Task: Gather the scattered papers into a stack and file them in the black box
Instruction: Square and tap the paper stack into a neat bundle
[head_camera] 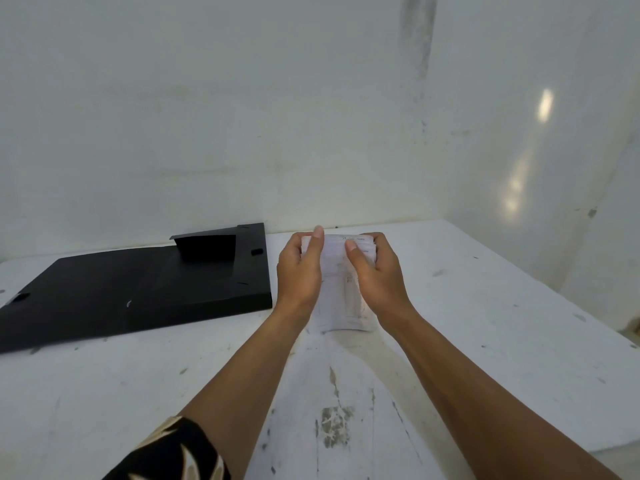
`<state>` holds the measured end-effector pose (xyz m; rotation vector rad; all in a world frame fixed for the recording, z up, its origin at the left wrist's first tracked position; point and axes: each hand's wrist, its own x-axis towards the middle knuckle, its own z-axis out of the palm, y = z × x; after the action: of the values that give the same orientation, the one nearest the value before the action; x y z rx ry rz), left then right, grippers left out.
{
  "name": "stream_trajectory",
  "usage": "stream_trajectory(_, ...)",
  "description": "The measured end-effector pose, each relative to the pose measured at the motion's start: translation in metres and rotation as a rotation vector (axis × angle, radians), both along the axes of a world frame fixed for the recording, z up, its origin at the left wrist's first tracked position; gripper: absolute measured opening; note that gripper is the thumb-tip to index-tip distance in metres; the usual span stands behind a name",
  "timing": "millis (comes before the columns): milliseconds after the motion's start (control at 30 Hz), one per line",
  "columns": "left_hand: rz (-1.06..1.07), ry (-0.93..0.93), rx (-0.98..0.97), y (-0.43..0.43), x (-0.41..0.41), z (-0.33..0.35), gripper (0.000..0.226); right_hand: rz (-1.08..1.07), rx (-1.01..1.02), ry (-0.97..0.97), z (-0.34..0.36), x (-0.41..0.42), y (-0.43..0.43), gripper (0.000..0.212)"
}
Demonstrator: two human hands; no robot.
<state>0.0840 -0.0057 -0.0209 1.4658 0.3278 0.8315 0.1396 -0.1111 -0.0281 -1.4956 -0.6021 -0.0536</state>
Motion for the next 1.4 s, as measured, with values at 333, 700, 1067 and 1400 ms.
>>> stream_trajectory(333,-0.061,0.031,0.054,-0.001,-0.003,-0.003,0.025,-0.117,0.043,0.122,0.009,0.007,0.007,0.026)
stream_trajectory(700,0.017,-0.034,0.116,-0.007,-0.007,-0.039,0.031,-0.058,0.054,0.085,-0.015,-0.006,0.000,0.017)
stream_trajectory(1067,-0.102,-0.004,0.119,-0.012,-0.013,-0.052,0.027,-0.032,-0.059,0.100,-0.038,0.000,-0.007,0.020)
stream_trajectory(1400,0.002,0.099,0.211,-0.009,-0.010,-0.065,0.027,-0.026,-0.232,0.003,-0.048,0.004,-0.009,0.028)
